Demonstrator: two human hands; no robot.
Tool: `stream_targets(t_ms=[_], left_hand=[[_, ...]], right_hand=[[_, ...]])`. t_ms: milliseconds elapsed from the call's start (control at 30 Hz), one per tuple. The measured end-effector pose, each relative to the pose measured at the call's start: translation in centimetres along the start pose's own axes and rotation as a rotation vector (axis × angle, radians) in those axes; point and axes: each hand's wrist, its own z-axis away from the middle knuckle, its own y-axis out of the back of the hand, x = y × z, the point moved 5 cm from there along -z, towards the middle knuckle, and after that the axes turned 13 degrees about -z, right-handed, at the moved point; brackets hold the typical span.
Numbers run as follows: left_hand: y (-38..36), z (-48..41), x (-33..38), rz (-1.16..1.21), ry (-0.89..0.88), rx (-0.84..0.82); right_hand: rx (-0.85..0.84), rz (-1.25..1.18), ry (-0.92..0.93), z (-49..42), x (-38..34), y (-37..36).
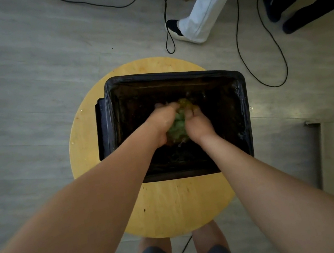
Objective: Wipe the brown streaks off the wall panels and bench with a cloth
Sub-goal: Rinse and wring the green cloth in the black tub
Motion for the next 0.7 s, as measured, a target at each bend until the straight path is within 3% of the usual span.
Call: stream_targets(t_ms=[100, 267, 400, 533, 700], left_hand=[[-0.1, 0.3, 0.3, 0.048, -0.03, -0.027], [0.5, 0.7, 0.8, -0.011, -0.075, -0.049], [0.8, 1.3, 0.7, -0.145, -0.079, -0.025], [0.7, 2.3, 0.7, 0.081, -0.009, -0.208], [1.5, 2.7, 0.3, 0.201, 0.051, -0.144]], right_hand=[[-0.105, -0.199, 0.104, 2.6, -1.9, -0.4], [-0.074, -0.178, 0.331, 5.3, -3.0, 0.0], [0.075, -0.217, 0.232, 4.0, -2.9, 1.9], [-0.028, -0.184, 0.109, 3.1, -2.7, 1.4], [-0.208, -0.165, 0.209, 5.0, -4.0, 0.4]])
